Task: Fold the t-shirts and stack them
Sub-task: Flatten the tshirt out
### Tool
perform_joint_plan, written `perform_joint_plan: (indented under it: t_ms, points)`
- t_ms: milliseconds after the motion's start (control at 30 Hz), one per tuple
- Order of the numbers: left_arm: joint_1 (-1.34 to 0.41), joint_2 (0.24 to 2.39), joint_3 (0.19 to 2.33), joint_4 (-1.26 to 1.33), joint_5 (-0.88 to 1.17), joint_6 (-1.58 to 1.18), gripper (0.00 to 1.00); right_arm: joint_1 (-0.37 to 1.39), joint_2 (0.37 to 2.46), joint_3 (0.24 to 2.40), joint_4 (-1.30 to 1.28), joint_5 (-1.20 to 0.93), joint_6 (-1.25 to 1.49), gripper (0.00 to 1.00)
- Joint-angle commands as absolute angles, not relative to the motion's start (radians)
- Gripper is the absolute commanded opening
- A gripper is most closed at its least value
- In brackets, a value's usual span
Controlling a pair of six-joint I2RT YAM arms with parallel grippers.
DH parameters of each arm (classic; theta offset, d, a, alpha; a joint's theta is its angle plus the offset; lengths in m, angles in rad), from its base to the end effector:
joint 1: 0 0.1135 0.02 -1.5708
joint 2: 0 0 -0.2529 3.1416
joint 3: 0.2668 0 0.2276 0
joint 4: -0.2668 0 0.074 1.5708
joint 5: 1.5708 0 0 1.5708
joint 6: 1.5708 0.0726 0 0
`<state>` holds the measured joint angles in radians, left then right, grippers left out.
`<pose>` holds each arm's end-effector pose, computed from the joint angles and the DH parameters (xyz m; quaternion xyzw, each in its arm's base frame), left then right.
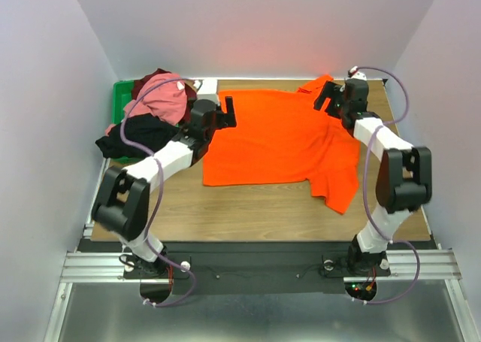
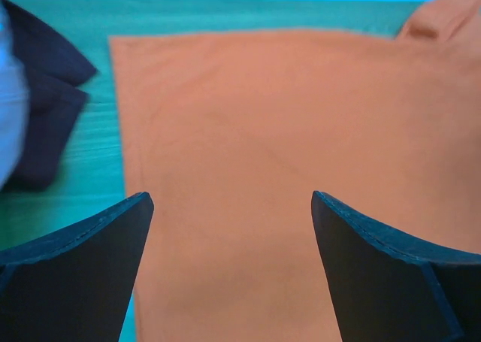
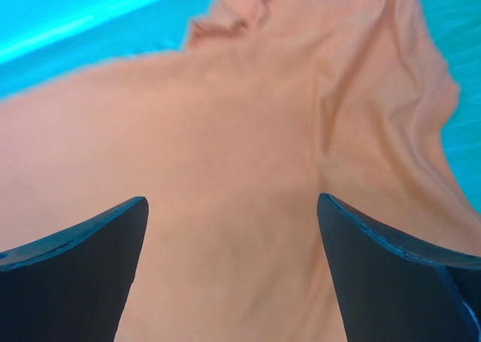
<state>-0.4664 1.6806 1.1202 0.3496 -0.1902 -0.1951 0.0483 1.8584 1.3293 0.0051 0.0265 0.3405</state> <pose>0.3703 -0.1711 0.2686 0.0455 0.7750 -0.1334 0.6160 0.4380 0.0192 0.2237 0.1326 0.8559 0.0853 0.4926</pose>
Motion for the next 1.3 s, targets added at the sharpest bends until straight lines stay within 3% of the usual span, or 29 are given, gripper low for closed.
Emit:
perform_joint_plan:
  t_ms: [0, 300, 500, 833, 1133, 1267]
  points:
    - [-0.474, 1.62, 0.924, 0.417, -0.475, -0.317, 0.99, 0.078, 1.651, 1.217, 0.135, 0.04, 0.397, 1.0]
    - [-0.502, 1.669, 0.812, 0.316, -0.503, -0.515, 0.98, 0.19, 1.306, 0.887, 0.213, 0.138, 0.416, 1.0]
    - [-0.517, 1.54, 0.68, 0.337, -0.554, -0.606, 0.95, 0.196, 1.284, 0.877, 0.213, 0.133, 0.417, 1.0]
    - [-0.557, 1.474, 0.566, 0.351, -0.465, -0.601, 0.88, 0.202, 1.328, 0.897, 0.224, 0.121, 0.419, 1.0]
    - [-0.578, 1.414, 0.528, 0.308, -0.405, -0.591, 0.72, 0.216, 1.353, 0.91, 0.248, 0.112, 0.417, 1.0]
    - [-0.591, 1.419, 0.538, 0.285, -0.42, -0.6, 0.61, 0.225, 1.361, 0.913, 0.261, 0.112, 0.414, 1.0]
